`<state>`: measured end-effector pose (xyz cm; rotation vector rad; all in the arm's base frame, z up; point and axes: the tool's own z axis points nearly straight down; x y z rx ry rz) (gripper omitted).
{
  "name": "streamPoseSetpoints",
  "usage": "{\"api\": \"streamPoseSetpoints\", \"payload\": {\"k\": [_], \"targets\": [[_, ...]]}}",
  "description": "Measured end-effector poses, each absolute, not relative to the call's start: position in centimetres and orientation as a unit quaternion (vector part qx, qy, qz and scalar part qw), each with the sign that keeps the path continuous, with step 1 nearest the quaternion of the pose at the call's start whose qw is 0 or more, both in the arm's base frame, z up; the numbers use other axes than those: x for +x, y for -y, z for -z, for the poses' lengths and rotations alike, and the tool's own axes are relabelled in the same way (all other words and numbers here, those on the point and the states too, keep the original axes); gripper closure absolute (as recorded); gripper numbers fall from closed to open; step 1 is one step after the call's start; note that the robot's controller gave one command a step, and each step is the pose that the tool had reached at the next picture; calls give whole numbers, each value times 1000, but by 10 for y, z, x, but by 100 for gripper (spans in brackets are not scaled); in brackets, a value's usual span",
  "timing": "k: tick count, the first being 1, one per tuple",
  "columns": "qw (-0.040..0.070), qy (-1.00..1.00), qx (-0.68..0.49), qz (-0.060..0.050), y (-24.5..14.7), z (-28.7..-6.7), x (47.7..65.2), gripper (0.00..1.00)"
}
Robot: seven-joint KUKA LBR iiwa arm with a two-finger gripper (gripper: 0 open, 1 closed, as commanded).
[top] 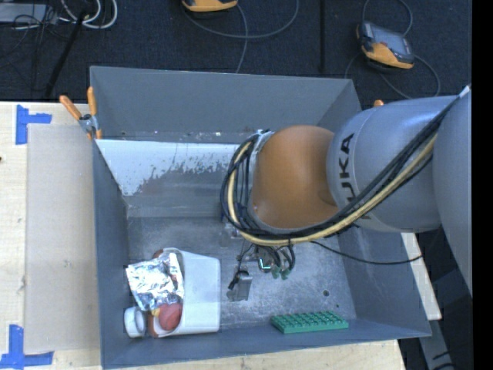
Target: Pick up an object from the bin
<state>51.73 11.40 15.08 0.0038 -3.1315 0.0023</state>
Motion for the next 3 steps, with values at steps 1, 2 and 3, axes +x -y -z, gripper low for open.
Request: {"api": "streamPoseSetpoints", "payload": {"k": [1, 2, 3], "targets": [[-4, 998, 70, -1, -169, -74, 507, 0], [-8, 962, 274, -1, -194, -76, 501, 0], [-19, 962, 273, 4, -200, -80, 505, 100]]}}
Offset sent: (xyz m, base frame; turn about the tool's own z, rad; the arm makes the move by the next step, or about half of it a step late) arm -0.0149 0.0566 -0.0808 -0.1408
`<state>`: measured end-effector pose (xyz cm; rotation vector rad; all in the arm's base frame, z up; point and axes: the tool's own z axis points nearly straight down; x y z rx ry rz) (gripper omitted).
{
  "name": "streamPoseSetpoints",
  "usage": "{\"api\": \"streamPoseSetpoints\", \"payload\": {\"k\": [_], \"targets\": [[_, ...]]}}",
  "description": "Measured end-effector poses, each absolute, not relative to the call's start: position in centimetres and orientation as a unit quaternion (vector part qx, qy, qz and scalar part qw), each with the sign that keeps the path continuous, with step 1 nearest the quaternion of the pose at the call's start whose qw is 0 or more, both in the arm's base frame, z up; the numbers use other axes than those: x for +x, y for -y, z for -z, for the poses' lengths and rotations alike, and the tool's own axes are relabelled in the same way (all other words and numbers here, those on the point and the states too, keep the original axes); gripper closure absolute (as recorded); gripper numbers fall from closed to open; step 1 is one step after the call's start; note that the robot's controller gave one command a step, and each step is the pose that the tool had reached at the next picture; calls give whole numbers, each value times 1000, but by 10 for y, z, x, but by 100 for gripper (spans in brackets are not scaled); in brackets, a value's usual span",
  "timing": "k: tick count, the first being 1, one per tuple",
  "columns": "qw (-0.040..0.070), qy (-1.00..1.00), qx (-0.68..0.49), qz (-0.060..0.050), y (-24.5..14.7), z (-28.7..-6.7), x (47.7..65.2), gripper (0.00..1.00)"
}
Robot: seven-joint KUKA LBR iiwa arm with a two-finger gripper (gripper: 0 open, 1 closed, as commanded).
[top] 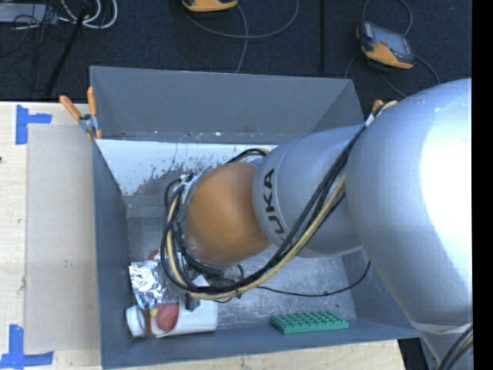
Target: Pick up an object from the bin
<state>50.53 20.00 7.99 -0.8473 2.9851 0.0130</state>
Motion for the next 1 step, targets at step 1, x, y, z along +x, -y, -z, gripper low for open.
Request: {"api": "streamPoseSetpoints", "payload": {"k": [1], "targets": [[3, -962, -273, -1, -196, -73, 498, 0]]}}
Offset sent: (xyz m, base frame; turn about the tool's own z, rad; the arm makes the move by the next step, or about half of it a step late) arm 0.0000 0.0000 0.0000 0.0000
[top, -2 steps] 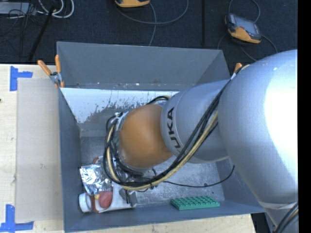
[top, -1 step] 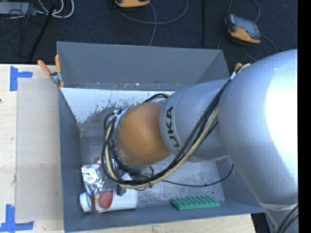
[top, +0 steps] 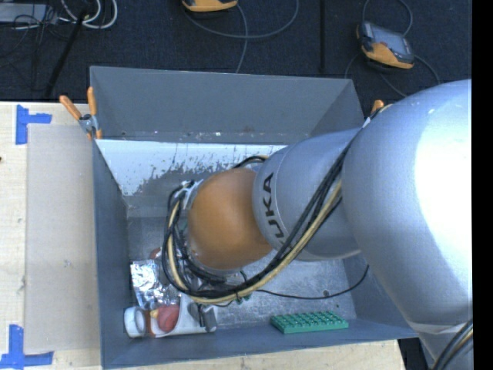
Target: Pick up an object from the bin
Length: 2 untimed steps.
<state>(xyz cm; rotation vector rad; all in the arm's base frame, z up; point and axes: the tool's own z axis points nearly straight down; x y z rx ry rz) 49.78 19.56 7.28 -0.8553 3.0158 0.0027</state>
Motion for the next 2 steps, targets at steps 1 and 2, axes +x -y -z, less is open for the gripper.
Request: {"api": "streamPoseSetpoints", "payload": {"k": [1, 2], "targets": [[-1, -962, -273, 0, -195, -73, 496, 100], [2, -831, -557, 0, -229, -182, 490, 100]]}}
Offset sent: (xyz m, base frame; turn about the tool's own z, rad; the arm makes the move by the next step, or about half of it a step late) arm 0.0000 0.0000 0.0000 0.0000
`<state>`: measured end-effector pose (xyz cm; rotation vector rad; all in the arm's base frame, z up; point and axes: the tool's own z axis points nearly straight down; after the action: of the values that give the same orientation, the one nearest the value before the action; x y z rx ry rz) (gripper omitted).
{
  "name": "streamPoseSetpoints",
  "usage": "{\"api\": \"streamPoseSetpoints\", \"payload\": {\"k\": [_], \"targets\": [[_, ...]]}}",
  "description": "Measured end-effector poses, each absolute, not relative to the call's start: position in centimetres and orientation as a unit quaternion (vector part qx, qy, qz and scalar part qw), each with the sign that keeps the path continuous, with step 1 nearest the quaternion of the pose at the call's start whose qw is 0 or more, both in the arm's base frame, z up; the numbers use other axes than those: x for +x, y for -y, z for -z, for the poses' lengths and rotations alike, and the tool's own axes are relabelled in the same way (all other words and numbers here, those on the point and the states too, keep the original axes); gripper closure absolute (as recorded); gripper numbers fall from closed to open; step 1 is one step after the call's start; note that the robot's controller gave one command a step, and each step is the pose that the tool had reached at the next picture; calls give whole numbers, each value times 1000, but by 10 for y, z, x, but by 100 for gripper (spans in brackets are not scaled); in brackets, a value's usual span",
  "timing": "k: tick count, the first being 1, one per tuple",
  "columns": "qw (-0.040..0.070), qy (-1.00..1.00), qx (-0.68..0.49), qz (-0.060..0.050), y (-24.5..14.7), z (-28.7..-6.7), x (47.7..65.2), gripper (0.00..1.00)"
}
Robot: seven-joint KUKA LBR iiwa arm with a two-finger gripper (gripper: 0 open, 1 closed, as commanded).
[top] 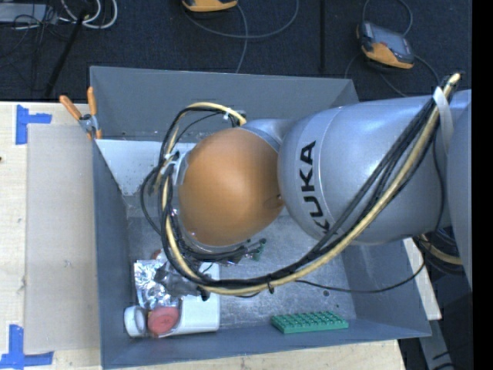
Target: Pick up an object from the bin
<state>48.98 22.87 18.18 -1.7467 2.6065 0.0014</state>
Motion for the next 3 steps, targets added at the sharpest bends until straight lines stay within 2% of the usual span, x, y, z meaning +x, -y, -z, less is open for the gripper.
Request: {"api": "streamPoseSetpoints", "payload": {"k": [1, 2, 3], "targets": [[0, -832, -554, -1, -227, -180, 490, 0], [5, -729, -685, 1, -190, -74, 493, 0], [19, -728, -685, 0, -198, -79, 496, 100]]}}
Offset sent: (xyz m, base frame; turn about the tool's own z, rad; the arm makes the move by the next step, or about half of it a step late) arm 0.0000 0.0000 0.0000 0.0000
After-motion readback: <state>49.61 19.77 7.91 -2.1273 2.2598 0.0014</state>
